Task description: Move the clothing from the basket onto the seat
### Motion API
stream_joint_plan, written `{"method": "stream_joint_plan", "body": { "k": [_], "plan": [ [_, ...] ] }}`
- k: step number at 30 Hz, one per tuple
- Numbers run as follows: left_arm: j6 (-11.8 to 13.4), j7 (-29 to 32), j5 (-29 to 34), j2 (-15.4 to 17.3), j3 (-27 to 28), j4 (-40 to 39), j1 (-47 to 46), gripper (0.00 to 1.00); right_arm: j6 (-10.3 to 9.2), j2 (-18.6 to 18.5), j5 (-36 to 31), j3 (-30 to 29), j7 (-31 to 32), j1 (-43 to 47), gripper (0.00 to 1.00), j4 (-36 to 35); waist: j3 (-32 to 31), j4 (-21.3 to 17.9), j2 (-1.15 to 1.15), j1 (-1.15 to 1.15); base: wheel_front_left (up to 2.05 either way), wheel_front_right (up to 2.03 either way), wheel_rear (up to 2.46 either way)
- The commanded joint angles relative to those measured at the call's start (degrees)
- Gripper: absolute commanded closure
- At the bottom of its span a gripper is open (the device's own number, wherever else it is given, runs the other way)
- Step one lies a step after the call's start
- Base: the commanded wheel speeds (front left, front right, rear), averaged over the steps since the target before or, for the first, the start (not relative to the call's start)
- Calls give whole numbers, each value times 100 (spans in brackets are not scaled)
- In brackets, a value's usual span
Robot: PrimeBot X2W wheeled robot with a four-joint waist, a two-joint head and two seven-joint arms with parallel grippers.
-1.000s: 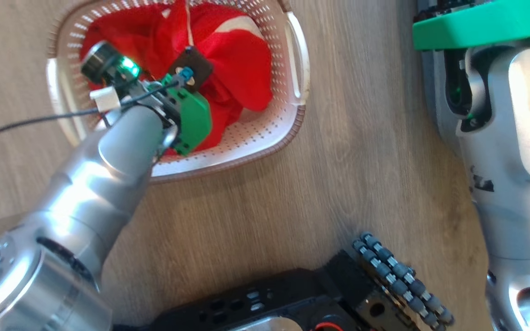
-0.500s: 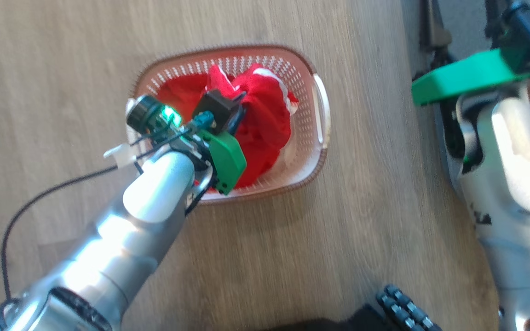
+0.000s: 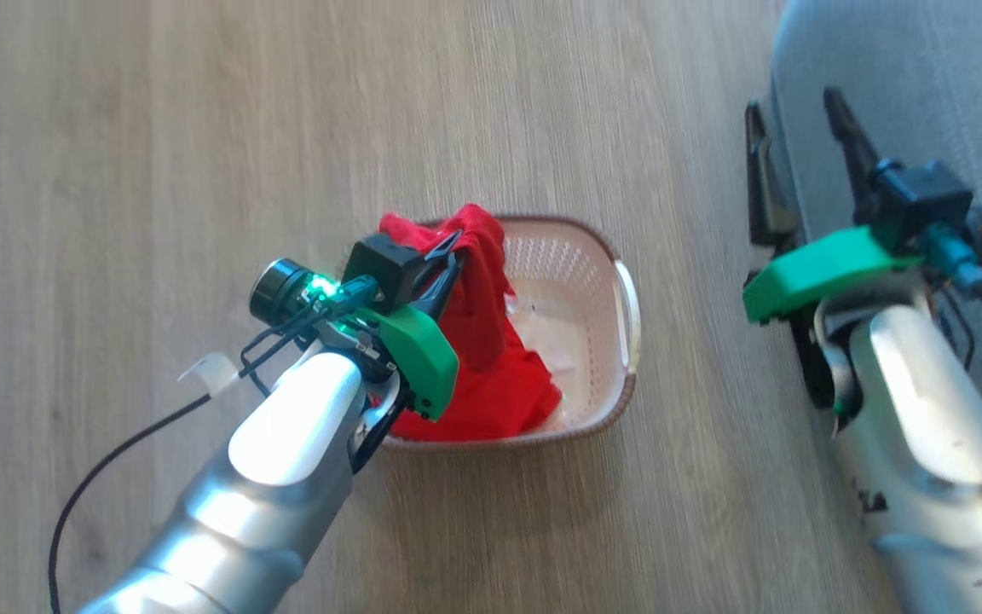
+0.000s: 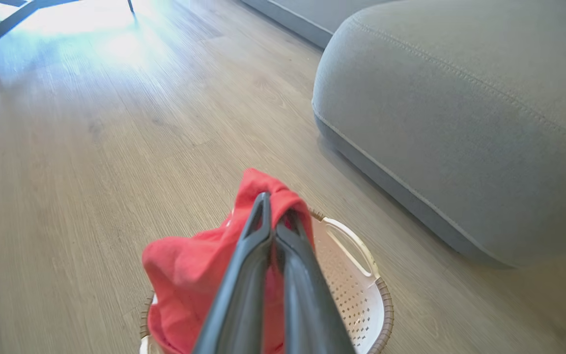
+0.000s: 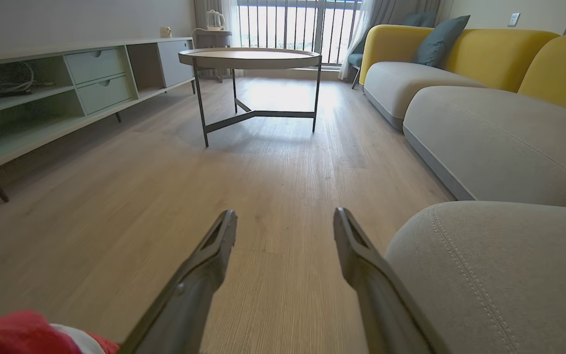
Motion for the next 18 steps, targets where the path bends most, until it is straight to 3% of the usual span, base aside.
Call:
{"method": "stream_joint_plan", "body": {
  "k": [1,18],
  "plan": [
    [-10,-45,45,19,215,-218,-111,100,40,66,34,60,-27,41,0,-145,-336,125,-1,1,0,0,0],
    [-77,-46,157,8,1068,-1300,25,100,40,142,60,132,-27,754,0,67,-1341,173,-1,1,0,0,0]
  ]
}}
